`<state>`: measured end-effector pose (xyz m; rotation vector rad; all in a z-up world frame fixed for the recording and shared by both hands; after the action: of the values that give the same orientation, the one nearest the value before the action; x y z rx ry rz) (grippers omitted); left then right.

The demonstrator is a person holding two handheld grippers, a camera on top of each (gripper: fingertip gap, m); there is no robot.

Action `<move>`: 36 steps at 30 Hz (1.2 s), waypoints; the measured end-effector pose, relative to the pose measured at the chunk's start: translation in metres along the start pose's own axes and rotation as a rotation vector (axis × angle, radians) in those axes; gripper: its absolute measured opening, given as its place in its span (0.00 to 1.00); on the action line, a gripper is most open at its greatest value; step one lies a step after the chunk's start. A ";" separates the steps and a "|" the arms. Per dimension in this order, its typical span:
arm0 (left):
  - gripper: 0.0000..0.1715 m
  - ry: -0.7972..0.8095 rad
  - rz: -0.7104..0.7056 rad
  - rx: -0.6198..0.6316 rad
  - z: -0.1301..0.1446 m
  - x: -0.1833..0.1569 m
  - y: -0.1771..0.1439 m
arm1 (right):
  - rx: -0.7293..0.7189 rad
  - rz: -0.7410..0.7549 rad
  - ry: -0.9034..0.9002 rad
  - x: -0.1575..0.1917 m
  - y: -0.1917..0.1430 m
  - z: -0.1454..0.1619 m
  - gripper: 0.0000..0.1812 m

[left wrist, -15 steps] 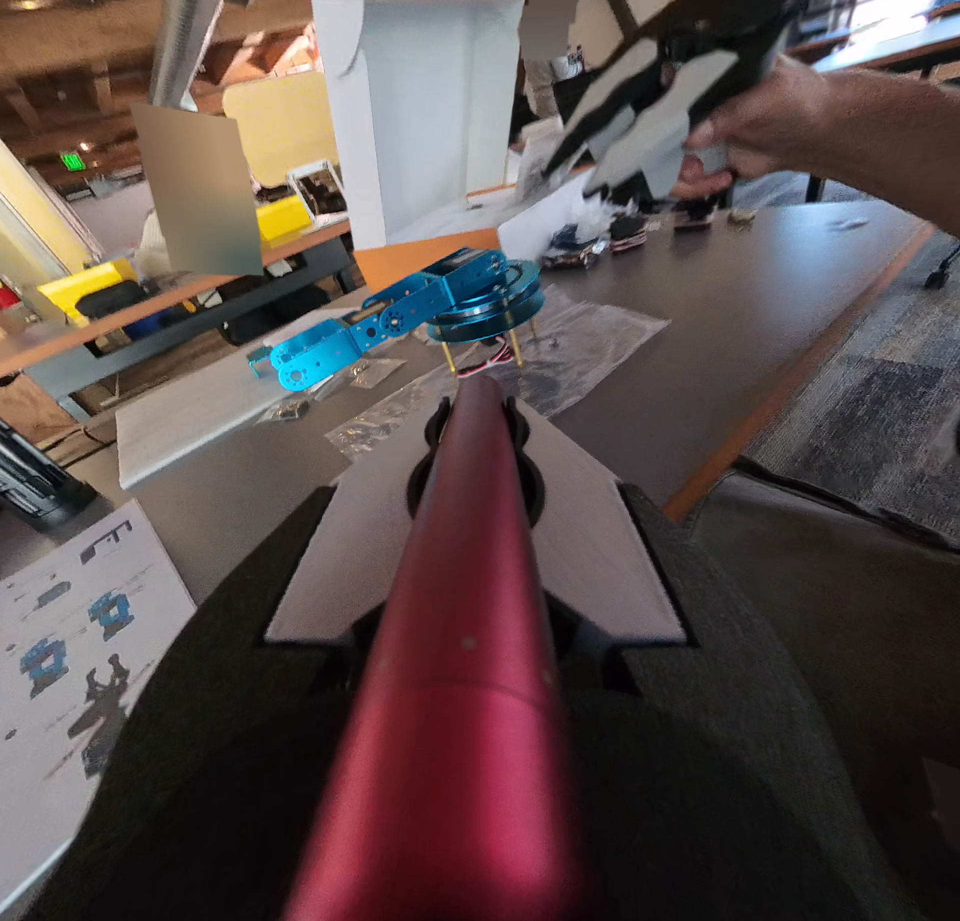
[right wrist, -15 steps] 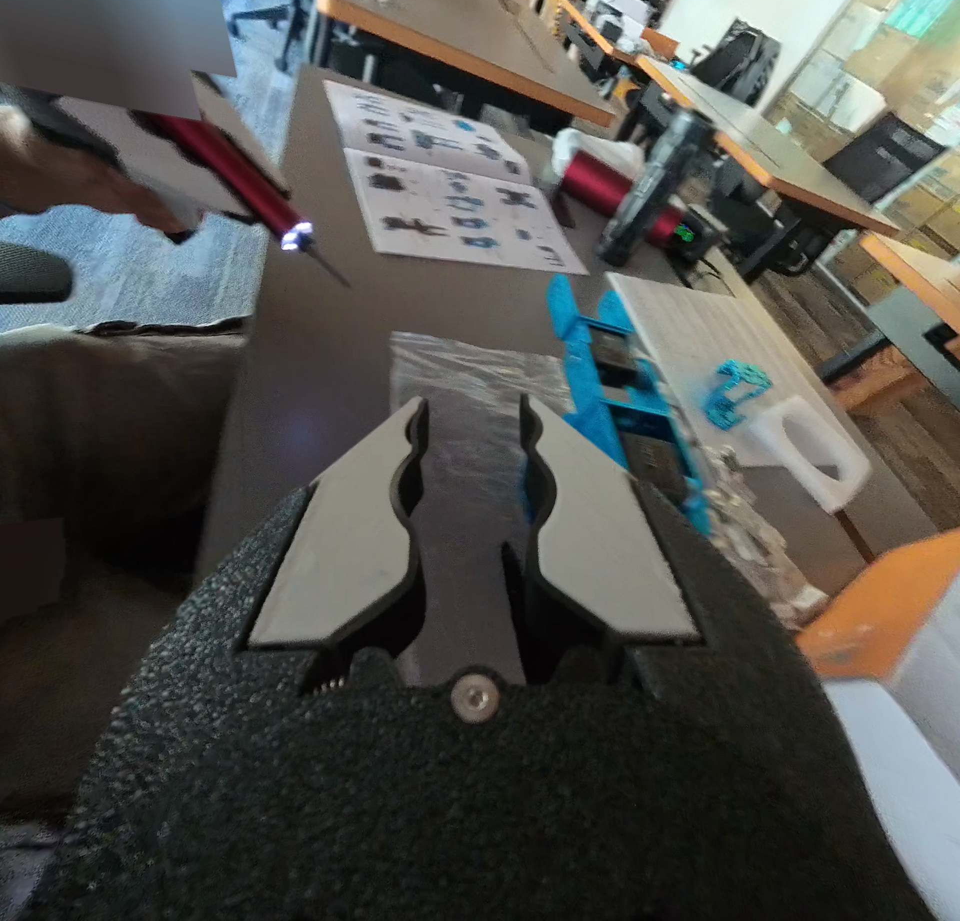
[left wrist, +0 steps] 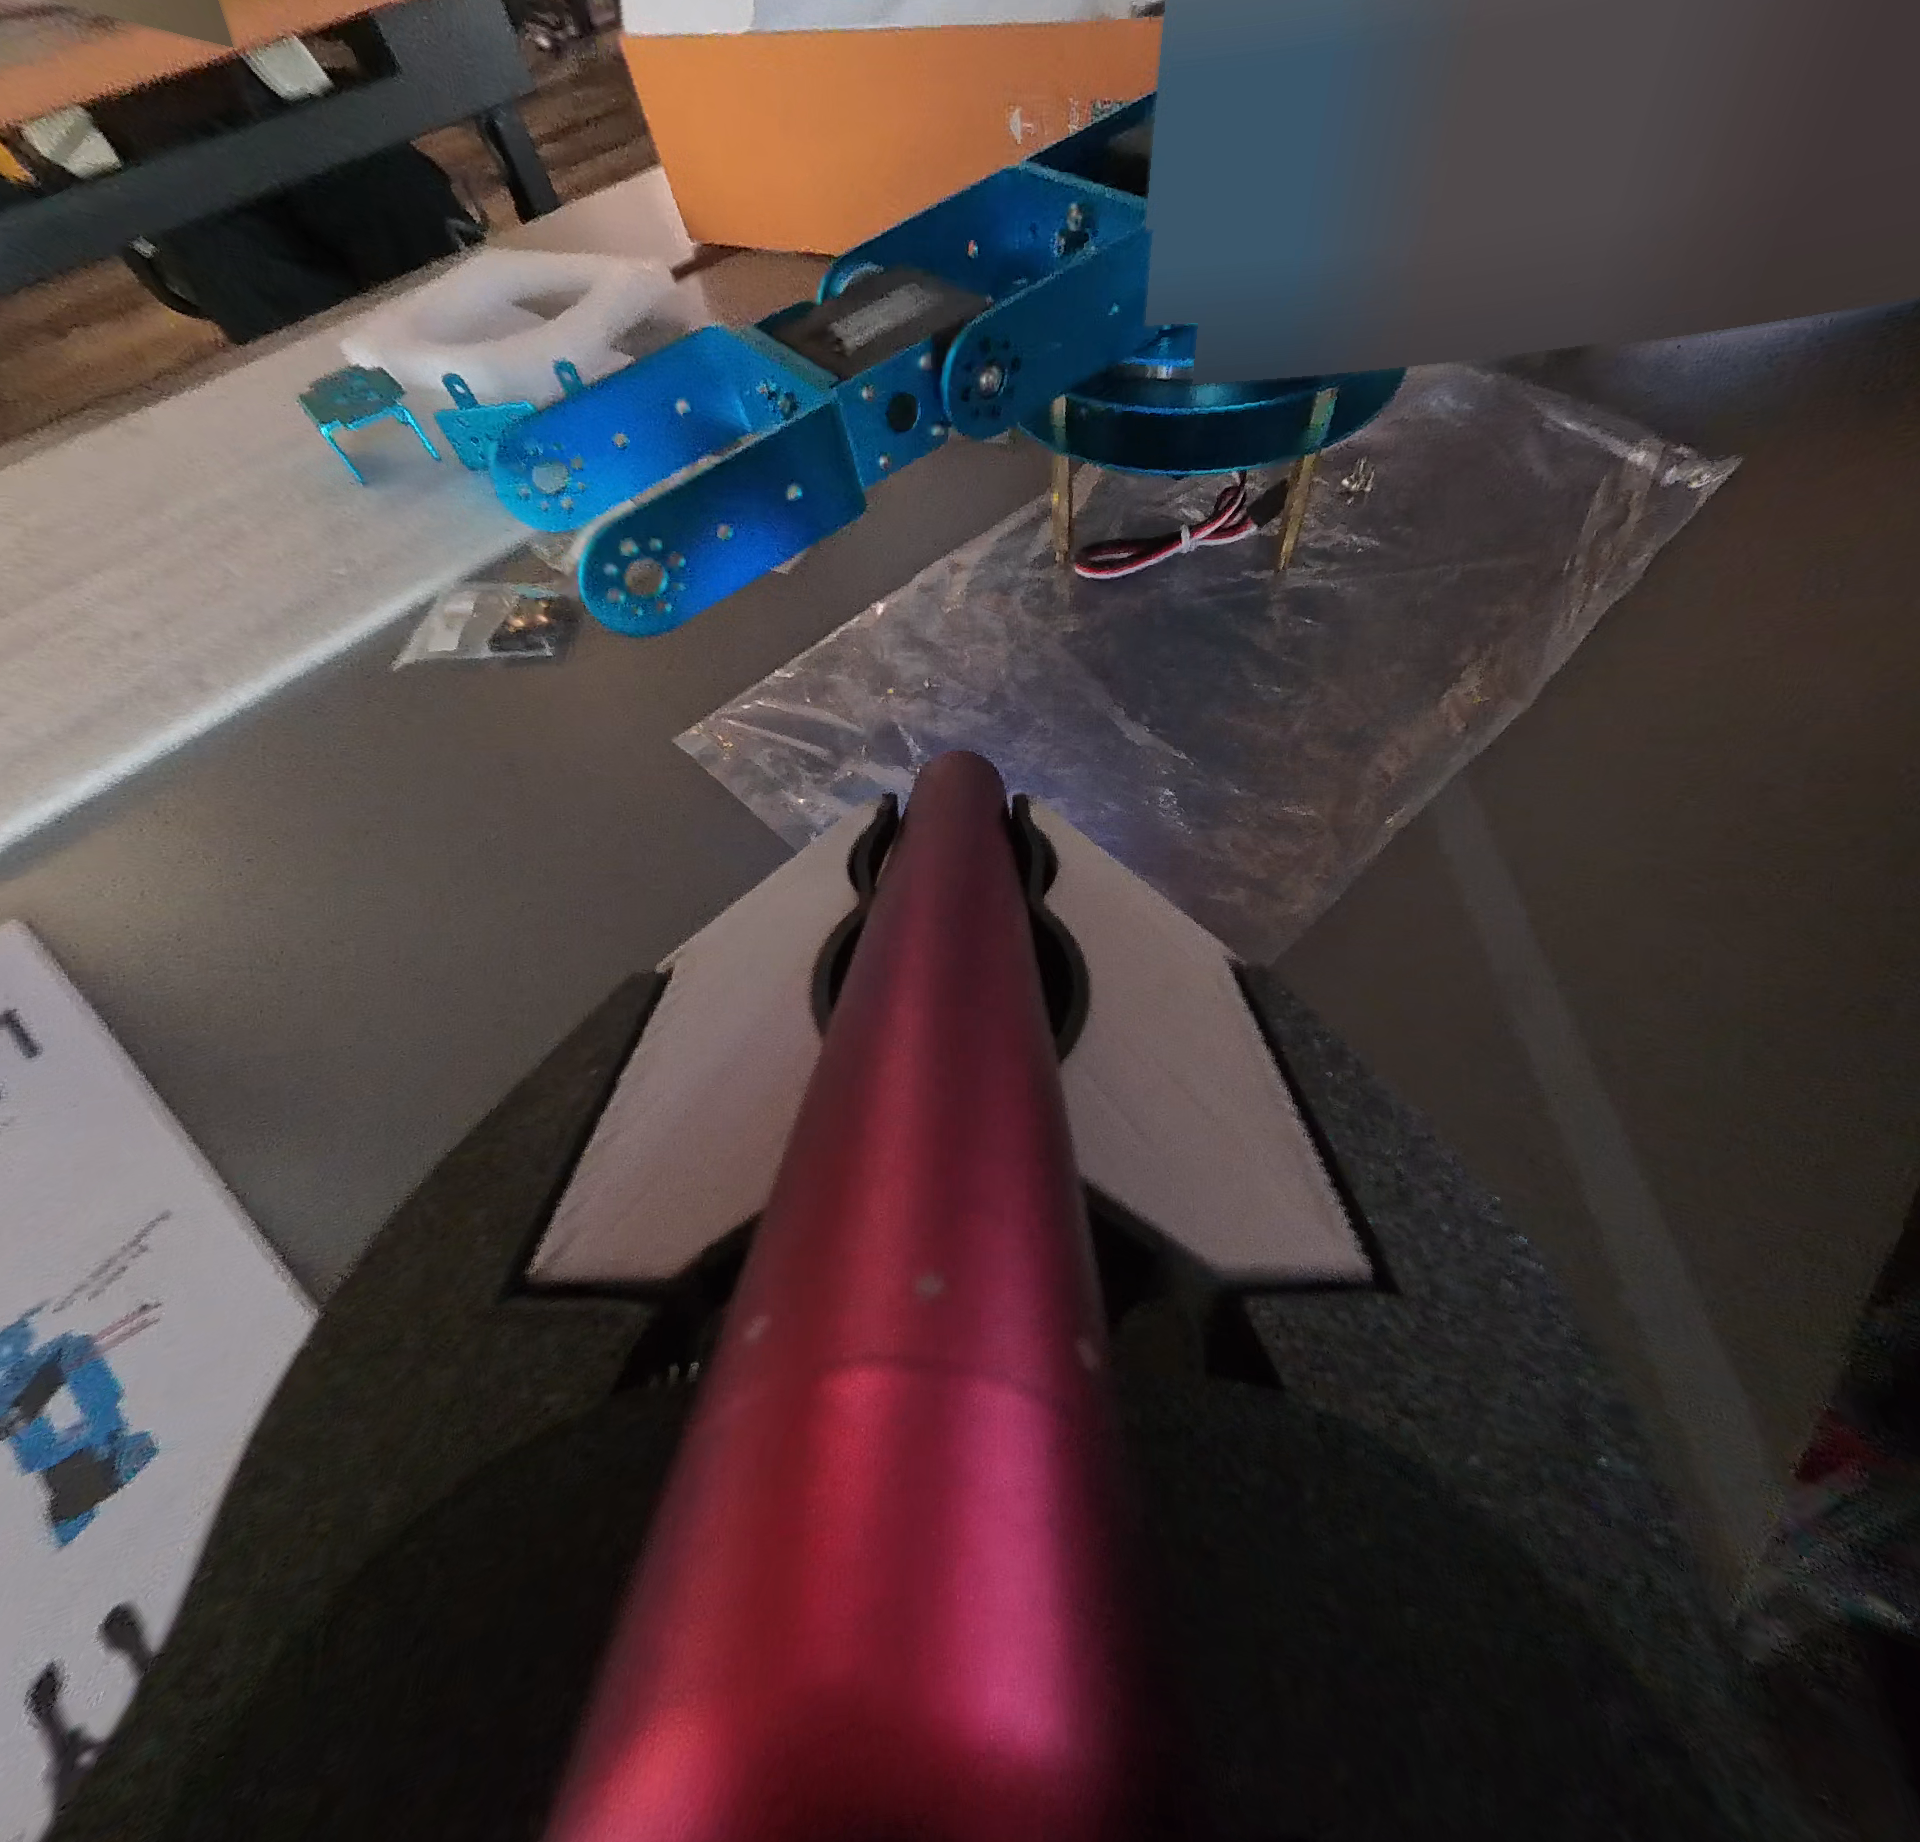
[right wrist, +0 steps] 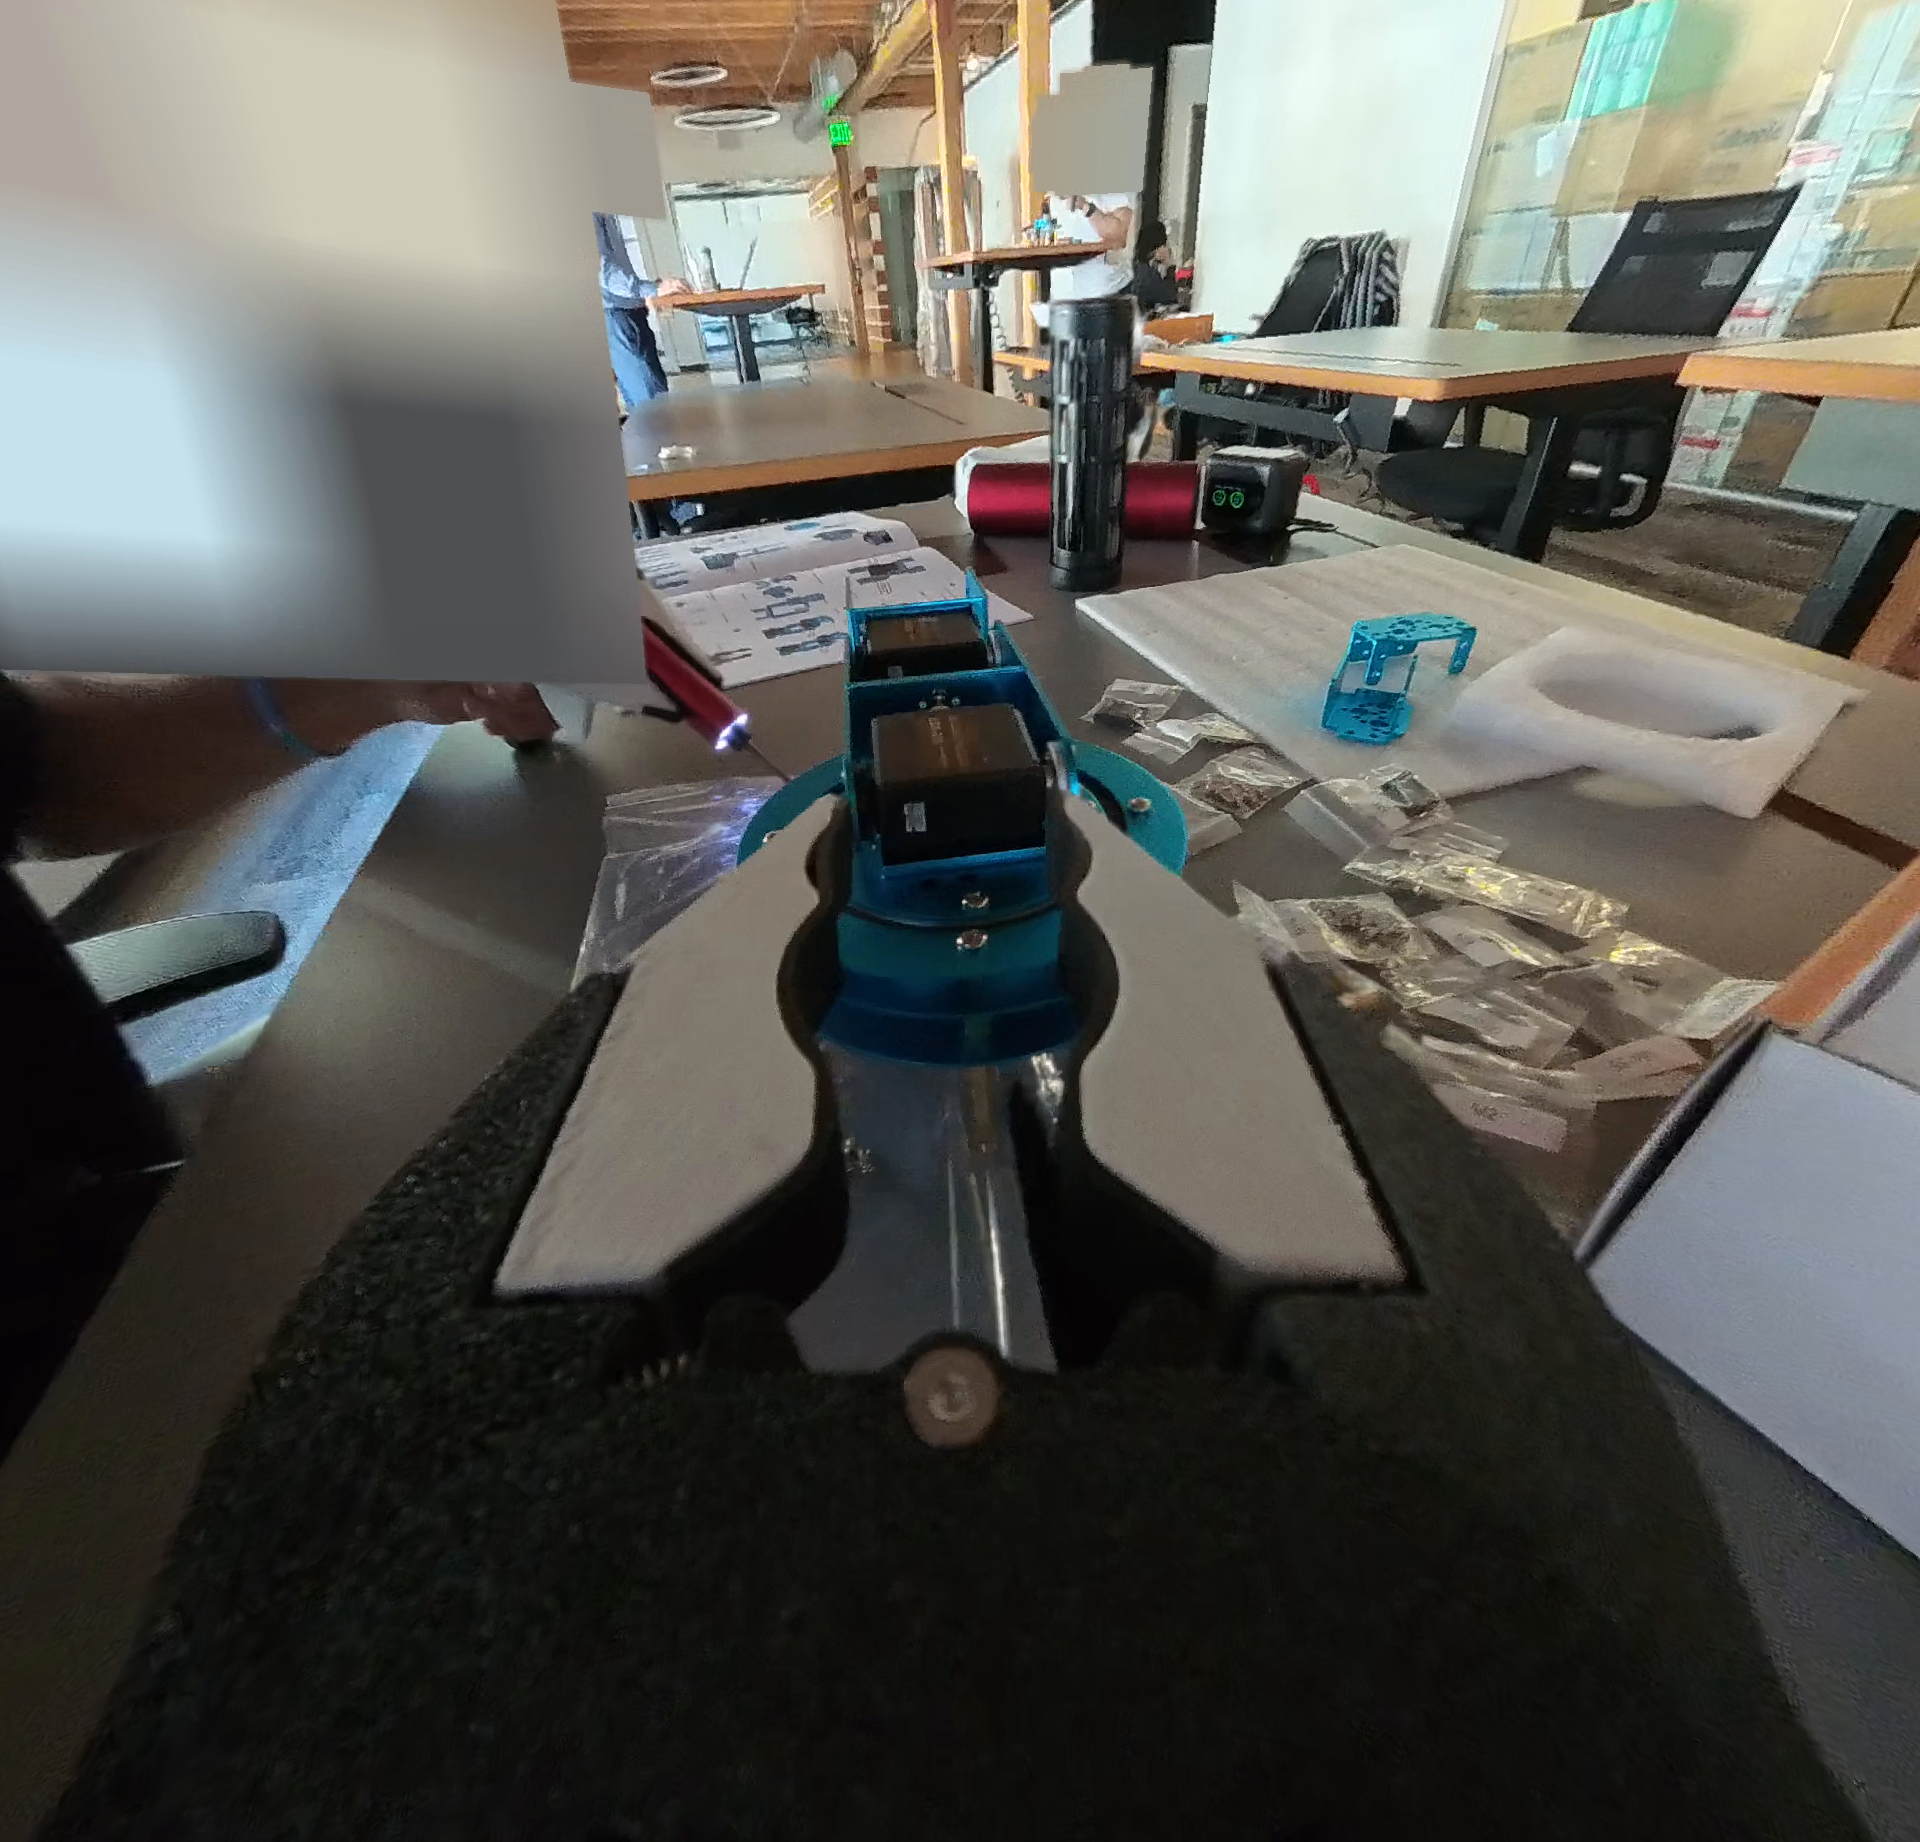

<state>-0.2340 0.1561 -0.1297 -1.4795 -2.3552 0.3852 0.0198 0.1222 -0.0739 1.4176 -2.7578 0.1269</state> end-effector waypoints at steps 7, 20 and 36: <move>0.13 -0.086 0.058 0.014 0.002 0.006 0.003 | 0.021 -0.035 0.012 0.004 0.002 0.002 0.19; 0.12 -0.048 0.057 0.061 0.007 0.002 0.009 | 0.027 -0.037 0.017 0.005 0.003 0.002 0.18; 0.13 -0.025 0.043 -0.004 -0.001 -0.002 0.005 | 0.023 -0.039 0.015 0.007 0.004 0.002 0.17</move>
<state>-0.2289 0.1567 -0.1310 -1.5379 -2.3479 0.4129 0.0123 0.1191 -0.0755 1.4682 -2.7239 0.1686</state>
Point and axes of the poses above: each gripper's, where its closed fingertips meet, y out along the fingers, z out of its underside, x = y × z across the jaws, the point moved 2 cm from there along -y, back along the fingers, and after that the axes turned 3 degrees about -z, right-handed, at the moved point
